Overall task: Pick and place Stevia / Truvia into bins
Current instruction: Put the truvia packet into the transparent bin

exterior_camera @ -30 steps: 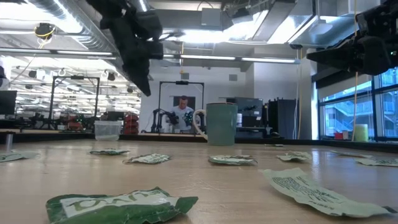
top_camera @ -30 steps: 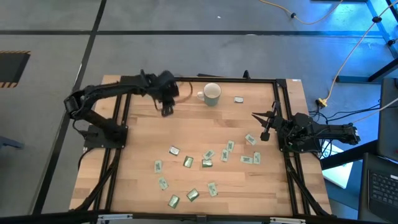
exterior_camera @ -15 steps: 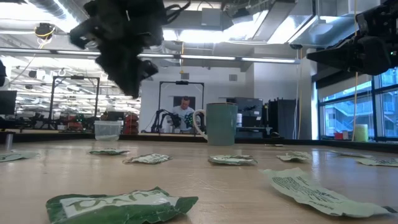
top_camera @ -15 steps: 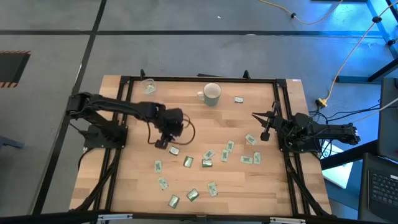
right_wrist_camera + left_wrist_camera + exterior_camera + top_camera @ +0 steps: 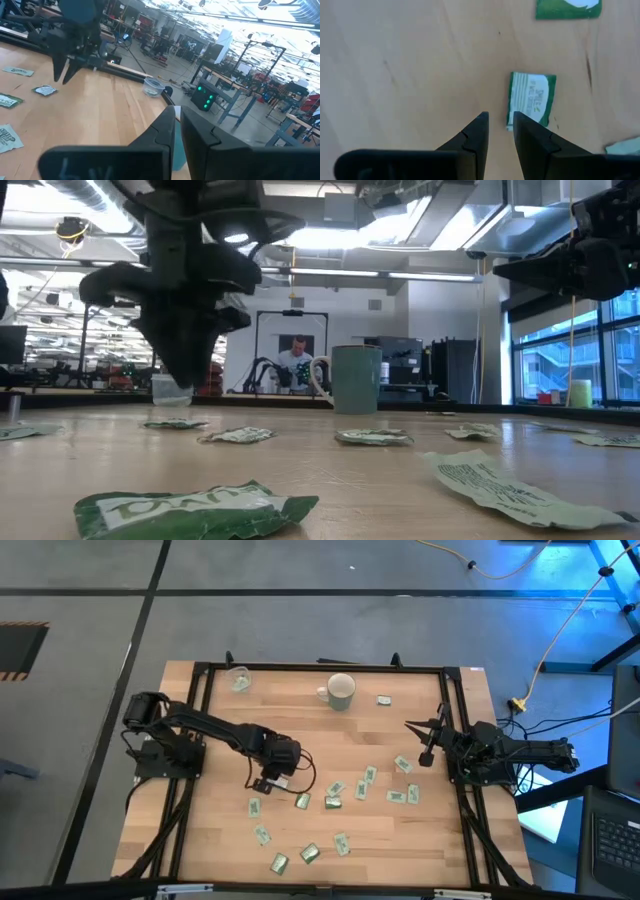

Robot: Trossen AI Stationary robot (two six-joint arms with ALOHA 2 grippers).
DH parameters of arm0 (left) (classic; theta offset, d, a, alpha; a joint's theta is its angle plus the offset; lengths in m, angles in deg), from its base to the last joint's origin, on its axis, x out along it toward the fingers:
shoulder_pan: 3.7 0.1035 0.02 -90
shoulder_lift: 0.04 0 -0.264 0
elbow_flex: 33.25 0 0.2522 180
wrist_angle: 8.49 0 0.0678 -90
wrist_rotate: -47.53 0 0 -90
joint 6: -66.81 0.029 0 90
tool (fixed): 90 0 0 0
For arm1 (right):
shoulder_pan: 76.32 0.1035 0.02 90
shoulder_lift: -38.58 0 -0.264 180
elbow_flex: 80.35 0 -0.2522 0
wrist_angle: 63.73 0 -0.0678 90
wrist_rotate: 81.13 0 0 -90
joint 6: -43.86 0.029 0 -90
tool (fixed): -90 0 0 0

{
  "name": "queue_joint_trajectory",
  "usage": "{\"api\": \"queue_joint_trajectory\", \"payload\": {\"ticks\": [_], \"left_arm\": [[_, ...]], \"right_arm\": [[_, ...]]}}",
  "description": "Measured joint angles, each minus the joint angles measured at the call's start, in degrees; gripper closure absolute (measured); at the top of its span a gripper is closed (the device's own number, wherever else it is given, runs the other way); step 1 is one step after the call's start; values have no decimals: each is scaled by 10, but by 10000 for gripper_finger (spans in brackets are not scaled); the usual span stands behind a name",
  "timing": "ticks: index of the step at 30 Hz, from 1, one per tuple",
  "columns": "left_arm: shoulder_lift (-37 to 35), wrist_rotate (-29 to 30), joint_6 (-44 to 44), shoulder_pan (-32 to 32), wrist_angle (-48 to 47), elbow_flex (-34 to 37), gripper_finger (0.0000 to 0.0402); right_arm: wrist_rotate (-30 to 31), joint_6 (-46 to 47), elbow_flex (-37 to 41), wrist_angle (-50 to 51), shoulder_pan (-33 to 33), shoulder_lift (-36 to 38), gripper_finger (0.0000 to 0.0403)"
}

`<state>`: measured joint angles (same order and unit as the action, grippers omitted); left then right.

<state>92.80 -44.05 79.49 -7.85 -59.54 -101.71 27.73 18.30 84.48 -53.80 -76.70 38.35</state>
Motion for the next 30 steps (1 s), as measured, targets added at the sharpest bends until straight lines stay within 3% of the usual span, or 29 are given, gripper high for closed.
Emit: {"api": "queue_joint_trajectory", "payload": {"ticks": [6, 26, 30], "left_arm": [[25, -28, -1, -6, -4, 0, 317], [87, -30, -16, -7, -6, -3, 318], [87, -29, -16, -7, -6, -3, 336]], "right_arm": [[0, 0, 0, 0, 0, 0, 368], [0, 0, 0, 2, 0, 0, 368], [0, 0, 0, 3, 0, 0, 368]]}}
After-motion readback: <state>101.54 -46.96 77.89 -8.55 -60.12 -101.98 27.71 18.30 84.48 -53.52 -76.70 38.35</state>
